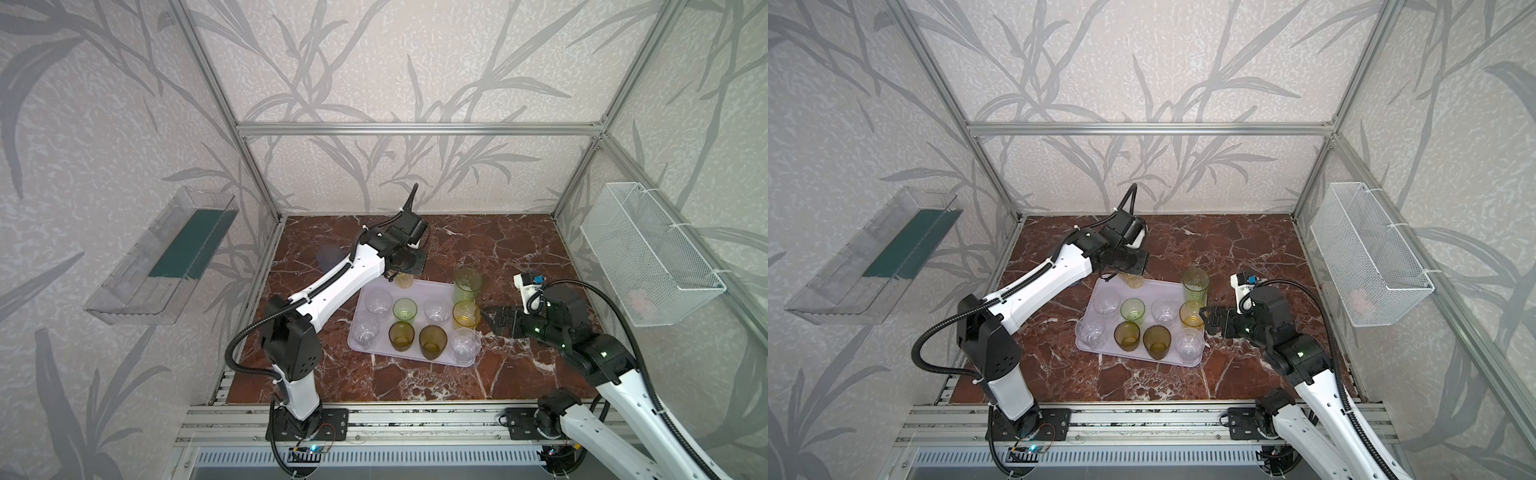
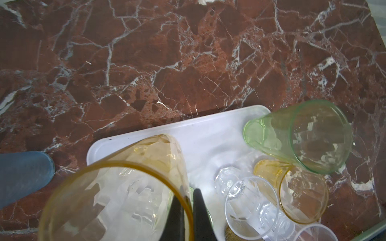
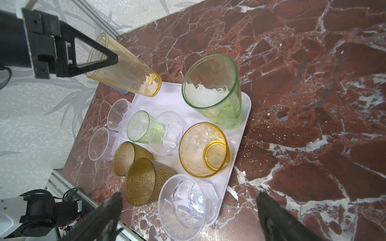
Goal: Place the glasses into the tray
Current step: Pick up the glass from the top-left of the table, then place the glass on the tray.
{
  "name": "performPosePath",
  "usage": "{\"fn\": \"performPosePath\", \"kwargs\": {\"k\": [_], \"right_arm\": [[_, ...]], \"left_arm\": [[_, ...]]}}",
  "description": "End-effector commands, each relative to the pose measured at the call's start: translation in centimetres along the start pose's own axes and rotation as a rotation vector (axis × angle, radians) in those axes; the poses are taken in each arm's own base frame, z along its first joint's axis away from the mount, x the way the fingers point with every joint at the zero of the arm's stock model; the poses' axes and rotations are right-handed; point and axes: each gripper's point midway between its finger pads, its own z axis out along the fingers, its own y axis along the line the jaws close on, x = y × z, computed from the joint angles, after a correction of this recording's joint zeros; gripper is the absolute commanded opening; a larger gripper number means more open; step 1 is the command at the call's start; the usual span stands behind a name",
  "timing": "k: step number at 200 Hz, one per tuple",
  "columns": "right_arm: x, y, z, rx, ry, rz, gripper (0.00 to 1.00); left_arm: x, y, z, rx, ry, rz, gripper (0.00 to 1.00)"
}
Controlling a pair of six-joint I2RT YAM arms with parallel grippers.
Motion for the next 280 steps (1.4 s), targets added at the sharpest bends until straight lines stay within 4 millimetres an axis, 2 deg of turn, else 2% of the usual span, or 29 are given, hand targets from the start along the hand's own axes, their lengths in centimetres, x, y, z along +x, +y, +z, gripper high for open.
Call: {"fn": "performPosePath", "kwargs": {"k": [1, 140, 224, 238, 270, 280], "right_arm": [[0.2, -0.1, -0.1, -0.002, -0.003, 0.023, 0.99], [0.8, -0.5, -0.4, 0.007, -0.008, 0.045, 0.99], [1.2, -0.8, -0.7, 0.016, -0.009, 0.046, 0.99], [1.2, -0.8, -0.6, 0.015, -0.007, 0.045, 0.99], [1.2, -0.5, -0.5, 0.002, 0.005, 0.037, 0.99], [1.2, -0.5, -0.5, 0.002, 0.006, 0.037, 0.99]], "left_arm": [[0.3, -0.5, -1.8, 0.007, -0.024, 0.012, 0.00], [1.9, -4.3, 2.3, 0.077, 0.064, 0.061, 0.00], [2.2, -5.1, 3.5, 0.080, 0.091, 0.074, 0.00], [2.1, -5.1, 3.6, 0.076, 0.091, 0.073, 0.14], [2.1, -4.6, 3.9, 0.046, 0.086, 0.079, 0.24], [2.0, -4.5, 3.7, 0.042, 0.085, 0.079, 0.31]]}}
